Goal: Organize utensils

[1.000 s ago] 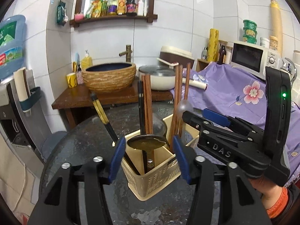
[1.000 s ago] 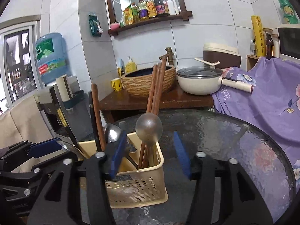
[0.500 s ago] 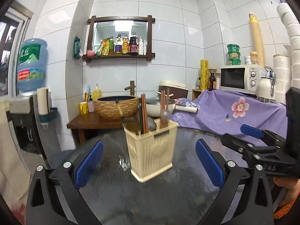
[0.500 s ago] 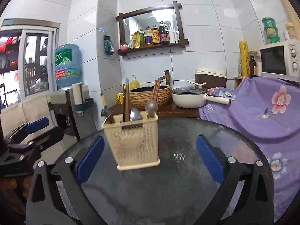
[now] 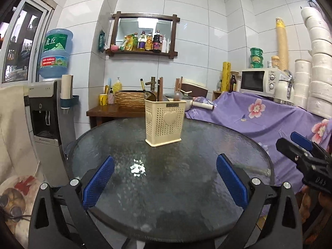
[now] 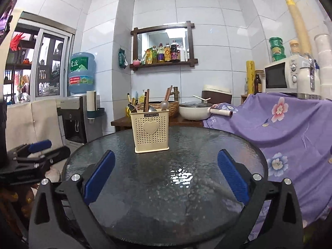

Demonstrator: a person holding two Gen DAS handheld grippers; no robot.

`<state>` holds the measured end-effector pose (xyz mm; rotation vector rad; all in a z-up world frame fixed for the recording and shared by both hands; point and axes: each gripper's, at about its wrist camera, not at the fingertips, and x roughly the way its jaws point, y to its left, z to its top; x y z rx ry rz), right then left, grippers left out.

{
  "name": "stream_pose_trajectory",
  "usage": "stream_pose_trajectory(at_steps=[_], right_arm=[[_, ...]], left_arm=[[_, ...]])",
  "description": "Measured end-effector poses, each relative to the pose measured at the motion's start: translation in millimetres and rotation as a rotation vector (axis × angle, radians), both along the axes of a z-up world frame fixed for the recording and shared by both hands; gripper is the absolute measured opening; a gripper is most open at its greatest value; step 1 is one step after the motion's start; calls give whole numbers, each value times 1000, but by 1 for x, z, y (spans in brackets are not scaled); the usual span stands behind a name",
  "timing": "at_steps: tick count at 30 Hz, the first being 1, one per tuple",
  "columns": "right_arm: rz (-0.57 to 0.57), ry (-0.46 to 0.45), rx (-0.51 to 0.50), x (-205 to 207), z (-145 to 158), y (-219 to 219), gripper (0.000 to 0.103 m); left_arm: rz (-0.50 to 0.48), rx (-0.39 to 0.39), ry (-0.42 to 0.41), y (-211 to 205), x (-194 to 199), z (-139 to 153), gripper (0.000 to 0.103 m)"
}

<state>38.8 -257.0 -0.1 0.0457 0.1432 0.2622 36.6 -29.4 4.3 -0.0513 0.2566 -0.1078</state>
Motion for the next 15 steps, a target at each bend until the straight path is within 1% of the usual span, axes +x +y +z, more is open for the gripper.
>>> stream_pose_trajectory(at_steps=[2,7,12,15], right_arm=[[-8,7,-1,-14,-4,-2,97],[3,3,-9,-45,-14,-3,97],[16,-4,-23,-52,-12,1,97],[23,-5,-29,-50,-10,4,97]], left_arm=[[-5,-5,-4,-2,-15,-6,97],[-13,24,-15,-5,-35,-11,97],[-5,25,-32,-4,-39,-8,97],[-2,30,-21,-4,-38,-8,97]])
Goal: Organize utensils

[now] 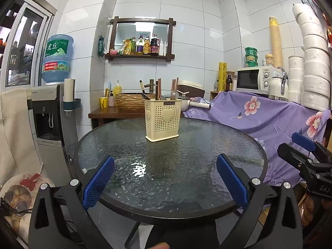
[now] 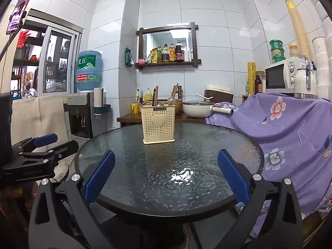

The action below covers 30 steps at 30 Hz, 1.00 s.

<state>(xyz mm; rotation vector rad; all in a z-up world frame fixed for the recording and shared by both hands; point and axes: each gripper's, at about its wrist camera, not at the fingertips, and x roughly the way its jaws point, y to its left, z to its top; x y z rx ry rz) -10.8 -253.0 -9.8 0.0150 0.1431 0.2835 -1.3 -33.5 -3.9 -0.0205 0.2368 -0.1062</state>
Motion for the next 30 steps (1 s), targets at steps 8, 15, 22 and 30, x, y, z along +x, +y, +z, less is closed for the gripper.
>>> stream_pose_trajectory(at_steps=[8,15,22,30], right_arm=[[5,9,1,2,0,-1,97],[8,8,3,2,0,1,97],[12,16,2,5,0,2,97],[13,22,7,5,-2,1,97]], left_arm=[[27,-3,-7,3,-5,0,97],[36,-17,-1,7,-5,0,97],[31,-19,0,9,-7,0,97],[26,-13,-4,7,-8,1,97]])
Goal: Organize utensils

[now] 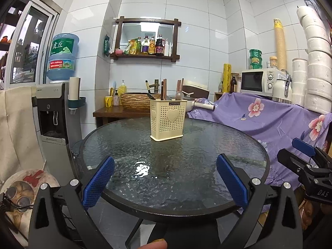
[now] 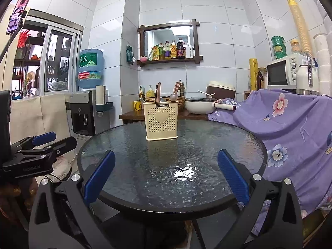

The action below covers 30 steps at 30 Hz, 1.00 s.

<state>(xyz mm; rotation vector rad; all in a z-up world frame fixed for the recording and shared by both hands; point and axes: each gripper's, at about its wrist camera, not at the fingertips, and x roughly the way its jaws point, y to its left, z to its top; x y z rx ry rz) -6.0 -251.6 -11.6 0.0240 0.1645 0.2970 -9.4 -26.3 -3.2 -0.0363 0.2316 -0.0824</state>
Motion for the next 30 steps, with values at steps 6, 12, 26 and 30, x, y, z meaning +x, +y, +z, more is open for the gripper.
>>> stream_pose_trajectory(at_steps=[6,12,26,30], right_arm=[[-3,-1,0,0,1,0,97],[0,3,-1,0,0,0,97],[2,8,-7,0,-1,3,97],[2,8,-11,0,-2,4,97]], left_arm=[[-16,17,10,-4,1,-1,97],[-21,20,7,-5,-2,-1,97],[-26,13,14,-4,0,2,97],[-25,10,15,-4,0,2,97]])
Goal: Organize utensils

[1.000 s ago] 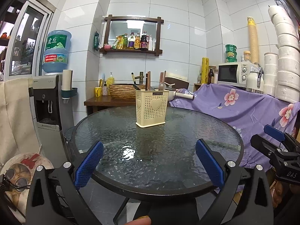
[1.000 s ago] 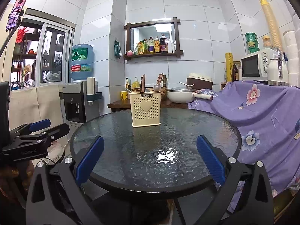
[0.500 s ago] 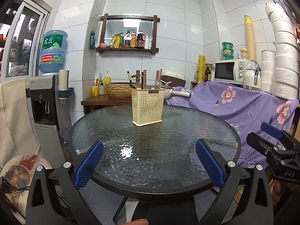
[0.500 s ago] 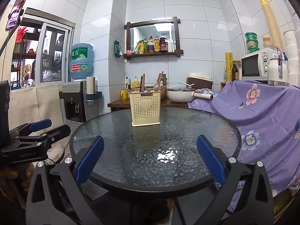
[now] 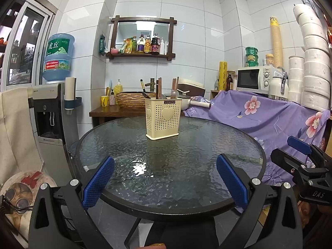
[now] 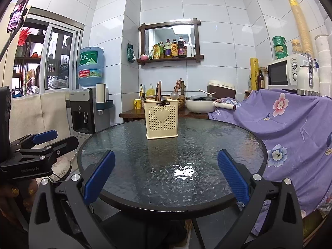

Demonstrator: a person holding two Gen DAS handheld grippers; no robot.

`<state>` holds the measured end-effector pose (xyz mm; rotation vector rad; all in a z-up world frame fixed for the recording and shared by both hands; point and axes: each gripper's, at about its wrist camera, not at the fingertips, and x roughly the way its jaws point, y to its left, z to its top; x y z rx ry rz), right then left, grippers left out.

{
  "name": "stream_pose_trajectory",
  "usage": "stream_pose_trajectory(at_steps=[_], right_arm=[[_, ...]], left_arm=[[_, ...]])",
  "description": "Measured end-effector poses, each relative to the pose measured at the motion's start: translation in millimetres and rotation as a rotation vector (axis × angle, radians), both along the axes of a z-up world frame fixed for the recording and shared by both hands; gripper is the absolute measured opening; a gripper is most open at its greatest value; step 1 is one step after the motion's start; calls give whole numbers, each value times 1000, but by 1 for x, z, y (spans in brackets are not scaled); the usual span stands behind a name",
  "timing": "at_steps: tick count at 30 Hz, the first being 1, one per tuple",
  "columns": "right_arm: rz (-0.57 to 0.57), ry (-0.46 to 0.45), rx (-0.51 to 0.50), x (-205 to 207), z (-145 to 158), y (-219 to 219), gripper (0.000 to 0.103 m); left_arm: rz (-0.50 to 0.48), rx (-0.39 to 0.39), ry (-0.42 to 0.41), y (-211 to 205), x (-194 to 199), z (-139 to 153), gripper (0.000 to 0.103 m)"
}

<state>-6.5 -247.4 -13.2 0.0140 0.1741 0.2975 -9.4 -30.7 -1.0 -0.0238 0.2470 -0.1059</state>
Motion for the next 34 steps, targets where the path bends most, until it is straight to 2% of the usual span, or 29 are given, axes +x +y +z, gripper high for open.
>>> stream_pose_trajectory(at_steps=[34], right_arm=[[10,11,-5,1,1,2,97]], left_arm=[[13,-11,16,1,2,-3,97]])
